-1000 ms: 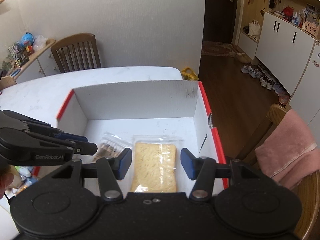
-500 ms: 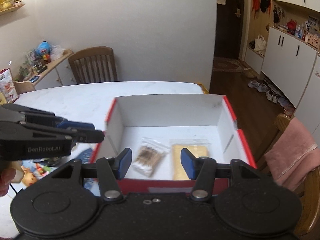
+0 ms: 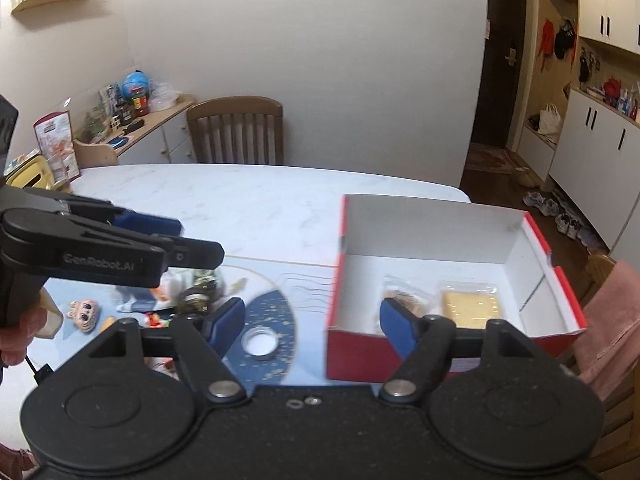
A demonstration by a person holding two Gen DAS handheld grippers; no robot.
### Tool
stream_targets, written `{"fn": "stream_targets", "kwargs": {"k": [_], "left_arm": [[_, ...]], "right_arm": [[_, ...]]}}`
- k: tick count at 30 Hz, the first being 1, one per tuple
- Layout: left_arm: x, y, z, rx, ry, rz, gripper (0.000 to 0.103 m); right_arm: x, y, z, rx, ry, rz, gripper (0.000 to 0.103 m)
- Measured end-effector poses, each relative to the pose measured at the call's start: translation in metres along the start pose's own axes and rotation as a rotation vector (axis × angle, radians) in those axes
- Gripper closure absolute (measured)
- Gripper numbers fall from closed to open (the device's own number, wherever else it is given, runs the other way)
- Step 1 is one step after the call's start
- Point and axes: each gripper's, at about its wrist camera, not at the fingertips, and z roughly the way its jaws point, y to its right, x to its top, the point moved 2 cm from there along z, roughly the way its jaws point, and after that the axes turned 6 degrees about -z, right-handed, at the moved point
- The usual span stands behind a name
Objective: Organize objects
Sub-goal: 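Move both tools back over the remaining items on the table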
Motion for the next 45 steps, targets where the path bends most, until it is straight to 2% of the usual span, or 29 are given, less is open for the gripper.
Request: {"fn": "stream_targets", "kwargs": {"k": [3,5,10,13,18,23,27,31,37,45], "left_arm": [[-0.006,-0.017,-0.016,0.003,0.011,0.005,0.039],[-0.011,-0.032,-0.026,0.007,0.020,-0.011,0.030],[-0.022,-0.065,-0.049,0.029,0.050,-0.041,0.019],[-0.029,-0.085,-0.060,0.052,0.067,-0.058,0.019],[-0.047,-0.120,-0.069,0.116,0.082,-0.102,0.002],[-0.071,-0.150,-0.073,0.157,0.098,-0.122,0.000],[-0.090,-0.168,-0.072,0.191,0.064,-0.103,0.000],[-0.110,-0.184,-0.067,0.183,0.026,-0.105,0.000],[-0.134,-0.201,-0.051,0.236,-0.011,-0.055,0.000],[-0.151,-0.212,-0.035,0.223,-0.027,-0.023,0.000]], "right_arm": [[-0.001,-0.019,0.001,0.004,-0.004,-0.007,0.026],[-0.002,-0.031,0.001,0.004,-0.005,-0.011,0.025],[-0.006,-0.057,0.001,0.006,-0.001,-0.007,0.014],[-0.009,-0.070,0.006,0.000,-0.013,0.001,0.012],[-0.020,-0.086,0.021,-0.028,-0.031,0.009,0.005],[-0.028,-0.098,0.033,-0.041,-0.048,0.021,0.004],[-0.035,-0.102,0.046,-0.037,-0.071,0.048,0.004],[-0.041,-0.106,0.061,-0.031,-0.114,0.068,0.004],[-0.049,-0.116,0.081,-0.031,-0.159,0.056,0.004],[-0.058,-0.119,0.109,-0.037,-0.227,0.070,0.005]]}}
